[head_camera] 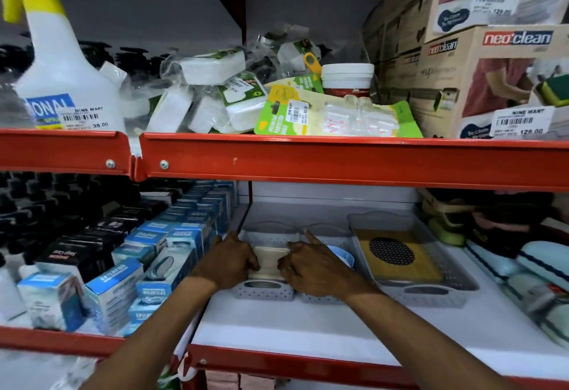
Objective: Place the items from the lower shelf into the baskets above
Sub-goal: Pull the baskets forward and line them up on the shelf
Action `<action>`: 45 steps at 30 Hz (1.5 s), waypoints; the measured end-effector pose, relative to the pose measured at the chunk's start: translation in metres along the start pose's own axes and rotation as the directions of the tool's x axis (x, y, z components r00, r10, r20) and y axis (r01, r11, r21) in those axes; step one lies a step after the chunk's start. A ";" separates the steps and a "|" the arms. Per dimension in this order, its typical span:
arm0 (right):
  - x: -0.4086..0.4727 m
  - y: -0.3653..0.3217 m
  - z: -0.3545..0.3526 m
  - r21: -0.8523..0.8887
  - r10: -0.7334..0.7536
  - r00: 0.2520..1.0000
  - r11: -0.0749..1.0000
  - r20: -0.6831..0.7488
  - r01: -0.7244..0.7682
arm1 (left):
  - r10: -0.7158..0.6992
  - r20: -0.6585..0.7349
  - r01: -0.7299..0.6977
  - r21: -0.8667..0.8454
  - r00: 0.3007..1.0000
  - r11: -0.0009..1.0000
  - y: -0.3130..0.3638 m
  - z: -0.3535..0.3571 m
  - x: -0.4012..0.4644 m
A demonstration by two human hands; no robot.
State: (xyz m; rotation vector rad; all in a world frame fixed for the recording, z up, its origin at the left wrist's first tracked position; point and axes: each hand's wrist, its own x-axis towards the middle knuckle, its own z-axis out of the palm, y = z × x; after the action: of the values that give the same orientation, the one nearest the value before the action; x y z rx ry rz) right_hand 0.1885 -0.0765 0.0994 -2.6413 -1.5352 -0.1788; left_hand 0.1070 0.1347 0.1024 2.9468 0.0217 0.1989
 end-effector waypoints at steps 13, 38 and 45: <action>-0.066 -0.019 -0.039 0.123 0.255 0.956 0.963 -0.146 -0.239 | 0.003 -0.138 -0.037 -0.248 0.990 0.968 0.027 0.005 -0.027; -0.125 -0.066 -0.036 0.250 0.222 0.974 0.947 -0.048 -0.204 | -0.009 -0.124 -0.041 -0.388 0.992 0.921 0.075 0.012 -0.111; -0.136 -0.075 -0.040 0.265 0.240 0.971 0.937 -0.013 -0.228 | -0.006 -0.098 -0.029 -0.353 0.995 0.935 0.076 0.012 -0.118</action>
State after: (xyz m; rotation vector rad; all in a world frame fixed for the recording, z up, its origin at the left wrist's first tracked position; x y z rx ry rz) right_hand 0.0544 -0.1614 0.1207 -2.5583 -1.1285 -0.0167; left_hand -0.0087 0.0548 0.0897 2.5748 -0.0167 0.3131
